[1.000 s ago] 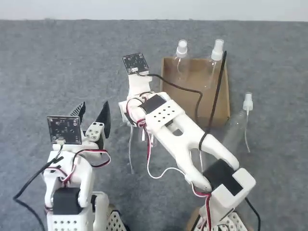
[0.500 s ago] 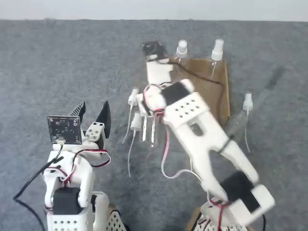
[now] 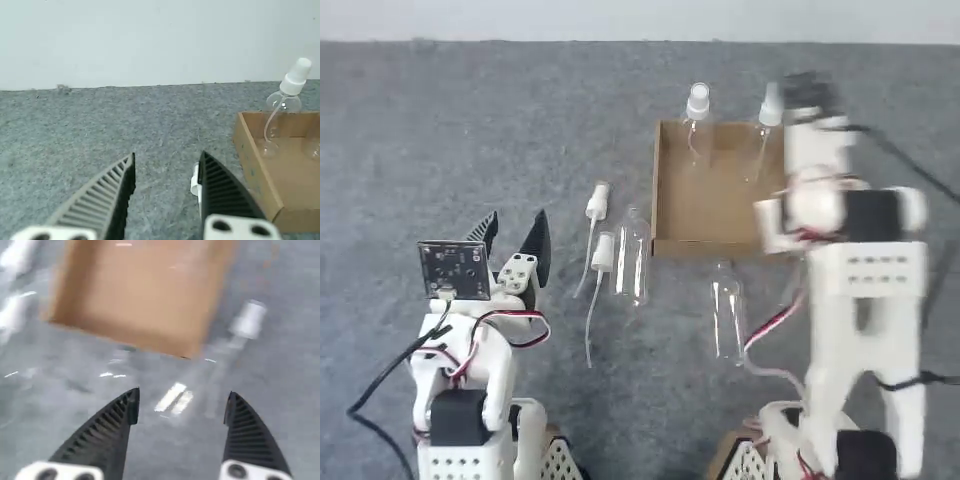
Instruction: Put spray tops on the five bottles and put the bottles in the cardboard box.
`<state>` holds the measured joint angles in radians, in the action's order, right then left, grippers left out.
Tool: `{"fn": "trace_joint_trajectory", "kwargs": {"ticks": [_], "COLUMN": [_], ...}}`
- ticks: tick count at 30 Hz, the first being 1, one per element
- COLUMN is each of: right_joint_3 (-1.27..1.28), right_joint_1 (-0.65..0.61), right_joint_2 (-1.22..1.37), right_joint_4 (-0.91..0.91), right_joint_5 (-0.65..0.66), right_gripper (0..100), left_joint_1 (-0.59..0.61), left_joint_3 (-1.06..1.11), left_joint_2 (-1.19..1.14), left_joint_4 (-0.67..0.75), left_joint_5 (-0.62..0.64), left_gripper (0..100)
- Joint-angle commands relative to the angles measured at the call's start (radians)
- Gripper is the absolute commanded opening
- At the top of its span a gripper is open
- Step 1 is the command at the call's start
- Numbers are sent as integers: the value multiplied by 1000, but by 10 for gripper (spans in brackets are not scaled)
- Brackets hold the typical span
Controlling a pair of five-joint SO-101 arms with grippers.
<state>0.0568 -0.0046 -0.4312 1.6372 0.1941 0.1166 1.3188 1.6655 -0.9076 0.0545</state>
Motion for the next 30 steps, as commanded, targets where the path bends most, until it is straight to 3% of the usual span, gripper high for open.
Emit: {"fn": "trace_joint_trajectory", "kwargs": {"ticks": [1, 6, 19, 30], "right_joint_3": [-54, -49, -215, -222], "right_joint_1": [226, 309, 268, 245], "right_joint_2": [-4, 202, 730, 897], "right_joint_4": [-91, -219, -495, -610], "right_joint_5": [69, 115, 130, 69], "right_gripper": [230, 230, 228, 213], "left_joint_1": [-3, -3, -3, -5], "left_joint_3": [-45, -45, -8, -8], "left_joint_2": [12, 12, 12, 12], "left_joint_4": [0, 0, 41, 40], "left_joint_5": [12, 12, 9, 9], "left_gripper": [184, 184, 182, 182]}}
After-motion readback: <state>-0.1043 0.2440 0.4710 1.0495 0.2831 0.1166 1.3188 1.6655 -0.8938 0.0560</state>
